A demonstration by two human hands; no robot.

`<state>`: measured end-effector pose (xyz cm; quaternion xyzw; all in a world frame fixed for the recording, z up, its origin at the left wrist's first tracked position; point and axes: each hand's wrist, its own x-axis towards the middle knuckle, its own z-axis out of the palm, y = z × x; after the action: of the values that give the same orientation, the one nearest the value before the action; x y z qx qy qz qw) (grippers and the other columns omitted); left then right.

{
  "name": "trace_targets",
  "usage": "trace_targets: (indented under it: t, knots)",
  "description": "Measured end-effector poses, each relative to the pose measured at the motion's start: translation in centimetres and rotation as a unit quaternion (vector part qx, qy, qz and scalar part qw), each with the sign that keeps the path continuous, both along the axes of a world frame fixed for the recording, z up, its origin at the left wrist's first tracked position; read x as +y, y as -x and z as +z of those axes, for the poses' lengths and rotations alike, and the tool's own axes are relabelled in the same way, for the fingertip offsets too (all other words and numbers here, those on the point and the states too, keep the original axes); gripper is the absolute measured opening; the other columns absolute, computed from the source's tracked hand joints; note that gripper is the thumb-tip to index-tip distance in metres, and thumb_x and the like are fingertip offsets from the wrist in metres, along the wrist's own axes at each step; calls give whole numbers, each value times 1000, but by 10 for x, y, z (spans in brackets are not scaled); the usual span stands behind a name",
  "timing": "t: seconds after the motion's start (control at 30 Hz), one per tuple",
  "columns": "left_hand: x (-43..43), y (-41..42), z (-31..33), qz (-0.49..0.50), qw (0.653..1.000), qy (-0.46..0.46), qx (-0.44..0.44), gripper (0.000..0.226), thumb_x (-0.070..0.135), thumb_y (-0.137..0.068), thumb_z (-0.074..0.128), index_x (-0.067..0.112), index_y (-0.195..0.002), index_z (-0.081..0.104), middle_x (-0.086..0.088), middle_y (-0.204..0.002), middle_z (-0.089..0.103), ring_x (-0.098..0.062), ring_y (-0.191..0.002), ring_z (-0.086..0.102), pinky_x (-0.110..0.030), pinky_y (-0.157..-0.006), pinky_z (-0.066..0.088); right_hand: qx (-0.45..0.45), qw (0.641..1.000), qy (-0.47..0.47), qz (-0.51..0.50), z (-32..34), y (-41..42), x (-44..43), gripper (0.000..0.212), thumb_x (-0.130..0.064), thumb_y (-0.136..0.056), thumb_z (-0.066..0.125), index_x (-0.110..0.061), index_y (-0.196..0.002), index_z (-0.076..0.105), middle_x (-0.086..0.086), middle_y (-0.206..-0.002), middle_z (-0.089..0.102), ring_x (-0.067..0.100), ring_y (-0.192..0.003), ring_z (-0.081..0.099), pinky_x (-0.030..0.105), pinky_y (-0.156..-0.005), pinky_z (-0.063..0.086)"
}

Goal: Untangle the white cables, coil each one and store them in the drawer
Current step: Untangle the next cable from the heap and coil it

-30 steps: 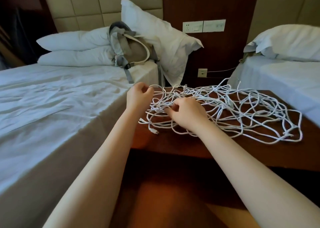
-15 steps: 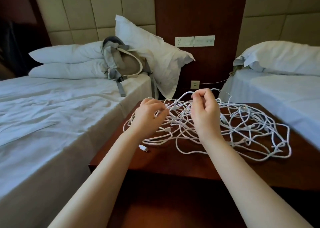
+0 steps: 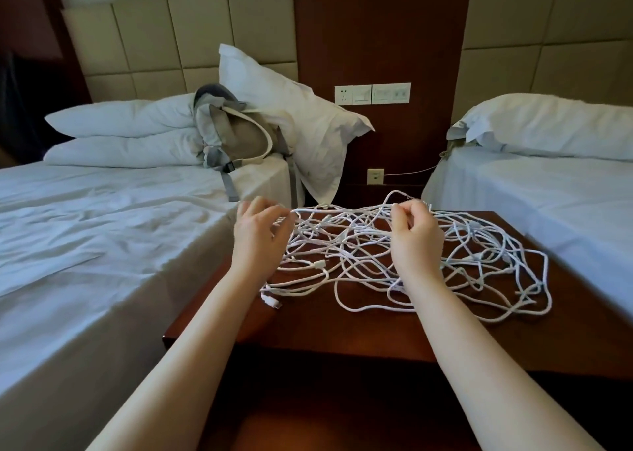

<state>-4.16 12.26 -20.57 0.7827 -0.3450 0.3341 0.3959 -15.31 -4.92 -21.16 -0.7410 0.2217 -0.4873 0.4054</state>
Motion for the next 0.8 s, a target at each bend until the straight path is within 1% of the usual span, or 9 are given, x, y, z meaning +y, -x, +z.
trace_targets:
  t: [0.07, 0.13, 0.23, 0.33, 0.4, 0.43, 0.53, 0.67, 0.8]
  knots:
    - [-4, 12, 9, -91, 992, 60, 68, 18, 21, -90, 57, 12, -81, 70, 3, -77, 64, -27, -79, 62, -44, -71, 53, 94, 994, 50, -10, -4, 0, -1, 21, -25, -99, 43, -19, -87, 59, -6, -67, 57, 10, -59, 50, 28, -55, 35]
    - [-8, 24, 22, -147, 972, 118, 138, 20, 15, -92, 57, 25, -77, 65, 3, -68, 64, -22, -67, 64, -39, -66, 56, 134, 981, 132, -48, -7, -2, 0, 23, -23, -99, 42, -20, -106, 64, -1, -89, 66, 16, -78, 57, 29, -63, 41]
    - [-12, 38, 34, -172, 970, 101, 138, 21, 14, -90, 60, 28, -76, 65, 6, -53, 55, -8, -49, 49, -20, -50, 43, 85, 958, 258, -94, -7, -5, 9, 43, -12, -91, 48, -14, -134, 50, 9, -120, 57, 26, -109, 51, 39, -85, 41]
    - [-15, 43, 30, -165, 976, 25, 140, 13, 15, -89, 62, 16, -78, 70, 10, -50, 50, -1, -45, 43, -10, -47, 33, -4, 945, 325, -30, -1, -5, 18, 57, -8, -81, 47, -12, -137, 44, 9, -130, 52, 25, -122, 46, 41, -100, 36]
    - [-16, 42, 25, -159, 977, 9, 139, 12, 15, -88, 63, 14, -79, 70, 11, -51, 50, -1, -45, 43, -10, -47, 32, -49, 945, 321, 26, -1, -4, 18, 45, -11, -82, 45, -10, -125, 56, 6, -119, 60, 22, -115, 53, 38, -99, 39]
    - [-16, 40, 24, -158, 977, 2, 141, 11, 16, -88, 64, 15, -78, 69, 10, -52, 51, -2, -46, 43, -11, -47, 33, -62, 946, 314, 46, -2, -4, 17, 34, -15, -84, 44, -10, -114, 61, 3, -107, 64, 19, -104, 56, 37, -92, 43]
    - [-14, 32, 21, -128, 982, -47, 135, 12, 19, -87, 64, 16, -75, 65, 6, -56, 54, -4, -48, 41, -12, -49, 33, -77, 945, 311, 72, -6, -7, 11, 25, -23, -94, 42, -10, -83, 60, -8, -73, 53, 8, -73, 42, 21, -68, 36]
    - [-7, 16, 3, -34, 986, -100, 127, 16, 16, -88, 61, 6, -77, 66, 3, -61, 51, -7, -57, 42, -12, -51, 30, -139, 946, 290, 35, -7, -7, 11, 25, -18, -96, 41, -5, -80, 56, -9, -70, 44, 4, -63, 35, 10, -61, 32]
    - [1, 9, 1, 10, 994, -26, 101, 14, 13, -89, 59, 4, -87, 69, 1, -68, 58, -14, -63, 50, -17, -53, 32, -161, 959, 232, 0, -8, -4, 11, 26, -19, -97, 40, -5, -82, 57, -10, -66, 43, -4, -56, 38, 10, -51, 31]
